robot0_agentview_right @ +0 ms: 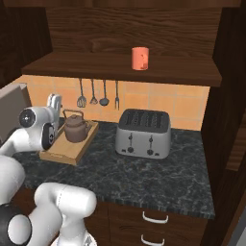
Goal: Pick the kettle from the counter and place it on the tray. Then pick the mug from the cabinet and place it on the tray. Then close the cabinet doors.
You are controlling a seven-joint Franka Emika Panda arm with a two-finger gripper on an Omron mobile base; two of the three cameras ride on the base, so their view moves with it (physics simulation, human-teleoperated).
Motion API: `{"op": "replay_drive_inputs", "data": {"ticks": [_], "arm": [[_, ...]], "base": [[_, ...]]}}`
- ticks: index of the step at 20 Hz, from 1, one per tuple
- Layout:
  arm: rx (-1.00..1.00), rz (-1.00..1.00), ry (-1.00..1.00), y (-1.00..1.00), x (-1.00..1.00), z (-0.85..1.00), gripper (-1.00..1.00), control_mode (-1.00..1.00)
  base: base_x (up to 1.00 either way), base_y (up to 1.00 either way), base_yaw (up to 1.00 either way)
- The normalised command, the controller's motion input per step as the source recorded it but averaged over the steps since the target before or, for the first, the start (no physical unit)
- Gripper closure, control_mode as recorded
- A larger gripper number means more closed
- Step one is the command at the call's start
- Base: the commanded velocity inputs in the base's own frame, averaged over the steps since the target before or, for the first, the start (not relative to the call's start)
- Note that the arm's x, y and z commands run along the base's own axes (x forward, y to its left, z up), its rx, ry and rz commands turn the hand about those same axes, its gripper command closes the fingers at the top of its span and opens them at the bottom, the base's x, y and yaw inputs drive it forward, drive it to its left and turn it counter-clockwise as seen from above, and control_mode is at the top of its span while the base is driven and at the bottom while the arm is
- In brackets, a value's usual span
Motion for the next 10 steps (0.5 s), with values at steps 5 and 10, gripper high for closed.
{"op": "replay_drive_inputs", "data": {"ticks": [5,10], "arm": [[-0.01,-0.01,0.13,-0.30,-0.37,0.19,-1.00,-1.00],[-0.16,0.00,0.04,-0.38,-0.15,0.05,-1.00,-1.00]], "base": [[0.00,0.00,0.00],[0.00,0.00,0.00]]}}
